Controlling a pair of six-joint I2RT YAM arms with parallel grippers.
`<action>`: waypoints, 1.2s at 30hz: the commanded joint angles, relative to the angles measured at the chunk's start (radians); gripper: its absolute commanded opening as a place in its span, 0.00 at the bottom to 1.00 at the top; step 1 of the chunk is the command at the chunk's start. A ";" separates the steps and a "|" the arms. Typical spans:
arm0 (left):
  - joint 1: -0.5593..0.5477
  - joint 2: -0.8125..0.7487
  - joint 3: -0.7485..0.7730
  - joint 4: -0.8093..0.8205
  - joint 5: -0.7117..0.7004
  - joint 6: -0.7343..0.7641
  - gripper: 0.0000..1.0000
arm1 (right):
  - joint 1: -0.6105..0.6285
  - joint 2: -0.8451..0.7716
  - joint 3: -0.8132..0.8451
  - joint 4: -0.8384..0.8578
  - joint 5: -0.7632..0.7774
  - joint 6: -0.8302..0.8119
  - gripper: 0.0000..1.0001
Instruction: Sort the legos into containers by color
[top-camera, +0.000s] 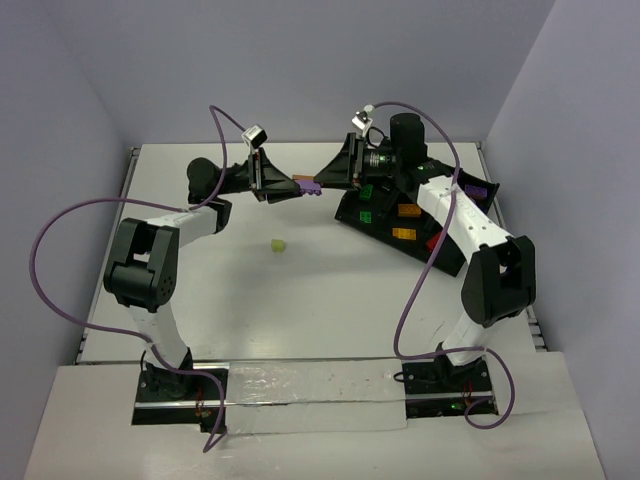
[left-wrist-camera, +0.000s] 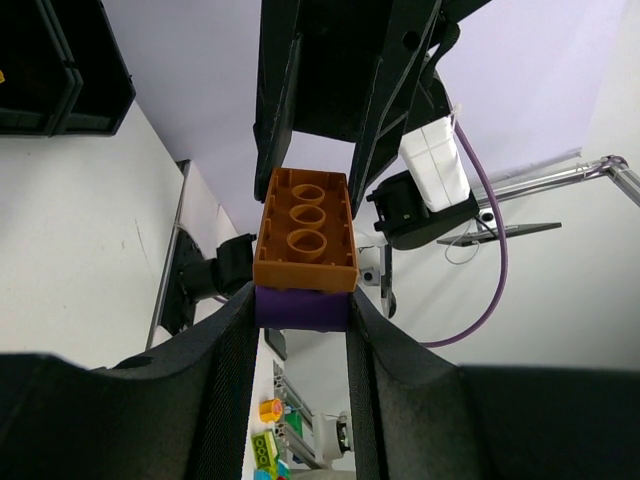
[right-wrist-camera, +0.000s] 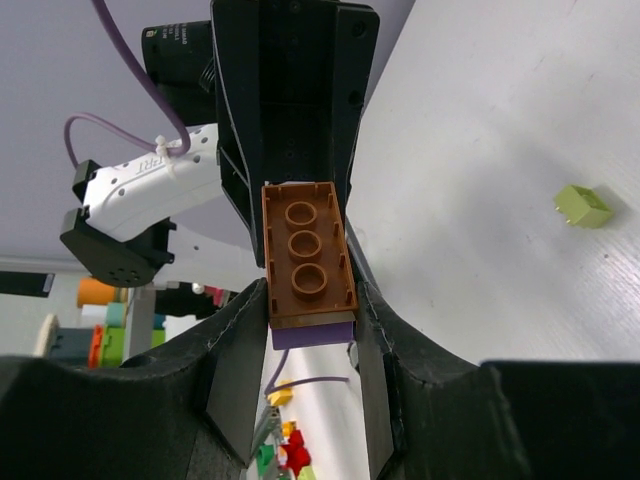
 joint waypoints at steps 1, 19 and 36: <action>-0.001 -0.015 0.033 0.063 0.003 0.014 0.00 | -0.003 -0.004 -0.022 0.131 -0.066 0.071 0.13; -0.003 -0.111 -0.086 -0.173 0.097 0.218 0.00 | -0.018 0.021 -0.022 0.260 -0.059 0.222 0.00; -0.002 -0.131 -0.022 -0.603 0.025 0.534 0.00 | -0.076 -0.042 0.010 0.011 0.135 0.069 0.00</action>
